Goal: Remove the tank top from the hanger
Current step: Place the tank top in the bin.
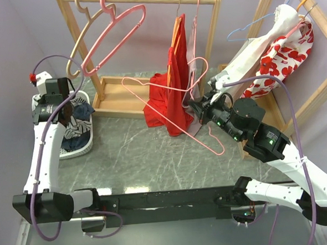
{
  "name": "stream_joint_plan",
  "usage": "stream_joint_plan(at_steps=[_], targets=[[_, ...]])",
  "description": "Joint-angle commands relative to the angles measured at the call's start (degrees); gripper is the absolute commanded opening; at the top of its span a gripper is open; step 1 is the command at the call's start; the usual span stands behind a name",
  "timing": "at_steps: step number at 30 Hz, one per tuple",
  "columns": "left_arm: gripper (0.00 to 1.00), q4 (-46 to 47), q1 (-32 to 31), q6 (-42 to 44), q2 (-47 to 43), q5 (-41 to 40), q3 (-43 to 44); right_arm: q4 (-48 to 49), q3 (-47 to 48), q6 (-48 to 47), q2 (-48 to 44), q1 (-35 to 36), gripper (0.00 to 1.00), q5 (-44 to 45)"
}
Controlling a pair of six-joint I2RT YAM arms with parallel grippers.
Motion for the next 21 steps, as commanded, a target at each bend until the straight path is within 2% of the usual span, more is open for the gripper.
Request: stream_joint_plan(at_steps=[1,4,7,8,9,10,11,13,14,16,17,18,19,21], targets=[[0.01,8.47,4.50,2.55,-0.71,-3.32,-5.24,3.35,0.72,0.43,0.50,-0.32,0.00,-1.28],[0.01,9.46,8.82,2.82,-1.34,7.12,-6.92,3.61,0.37,0.34,0.33,-0.32,0.00,-1.54],[0.01,6.82,8.82,0.81,3.84,2.32,-8.05,4.22,-0.34,0.08,0.24,-0.32,0.00,-1.81],[0.01,7.34,8.82,0.72,4.81,5.01,-8.67,4.40,-0.60,0.08,0.33,-0.32,0.00,-2.07],[0.07,7.43,8.82,0.71,6.82,7.65,-9.11,4.49,-0.60,-0.09,0.50,-0.23,0.00,-2.25],[0.18,6.91,8.82,0.02,7.98,9.85,-8.94,4.57,-0.52,-0.18,0.76,-0.23,0.00,-2.68],[0.37,7.08,8.82,-0.95,9.81,10.48,-9.64,4.40,0.01,-0.36,1.29,-0.32,0.00,-2.86],[0.55,8.22,8.82,-0.87,11.41,12.06,-11.31,4.31,0.28,-0.62,1.56,-0.32,0.00,-3.48],[0.71,8.40,8.91,-0.52,13.50,14.85,-11.58,4.31,0.54,-0.62,1.64,-0.23,0.00,-3.91],[0.34,8.66,8.82,-1.03,15.54,13.93,-13.06,4.84,0.63,-0.80,1.82,-0.32,0.00,-4.35],[0.31,9.45,9.00,-1.39,15.98,12.43,-13.94,5.01,0.72,-0.97,1.82,-0.23,0.00,-4.70],[0.39,9.19,9.00,-0.87,16.07,11.37,-14.47,4.84,0.98,-1.24,2.08,-0.23,0.00,-4.88],[0.51,9.19,9.26,-0.35,16.16,11.80,-14.48,4.67,1.41,-1.33,2.43,-0.32,0.00,-4.80],[0.38,8.66,9.26,-0.95,15.29,11.02,-14.13,4.49,1.77,-1.76,2.44,-0.32,0.00,-4.45]])
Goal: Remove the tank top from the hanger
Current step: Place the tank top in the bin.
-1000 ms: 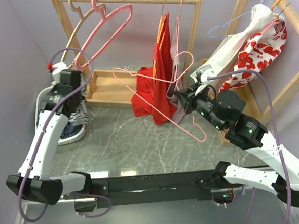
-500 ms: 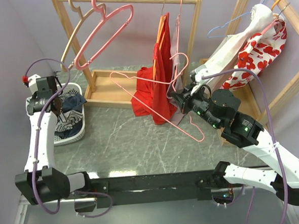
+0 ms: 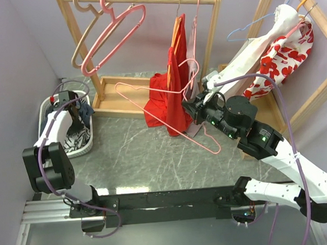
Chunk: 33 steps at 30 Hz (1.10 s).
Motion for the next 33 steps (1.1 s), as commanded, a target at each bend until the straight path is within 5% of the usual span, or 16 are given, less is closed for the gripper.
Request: stream_joint_plan(at_steps=[1,3,4,6,8,23,33], targets=[[0.49,1.19,0.30,-0.67,-3.01,-0.66,0.28,3.28,1.53,-1.35,-0.23,-0.32,0.00,-0.47],[0.70,1.54,0.56,-0.76,-5.65,-0.48,0.19,3.55,1.27,-1.26,-0.41,-0.32,0.00,-0.47],[0.61,1.19,0.65,-0.67,-6.79,-0.22,0.79,3.46,1.09,-1.26,-0.41,-0.23,0.00,-0.38],[0.63,-0.03,0.56,-0.84,-8.02,-0.57,1.94,3.55,1.00,-0.83,-0.32,-0.23,0.00,-0.03],[0.95,-0.57,0.65,-0.76,-10.65,-0.31,2.73,3.55,1.00,-0.74,-0.32,-0.32,0.00,0.15],[0.98,-3.55,0.83,1.60,-33.33,9.00,9.76,0.83,5.48,2.16,4.41,0.30,0.00,2.51],[0.97,-12.43,0.83,0.39,-39.05,4.36,8.27,-2.85,9.08,2.34,8.46,1.18,0.00,4.10]])
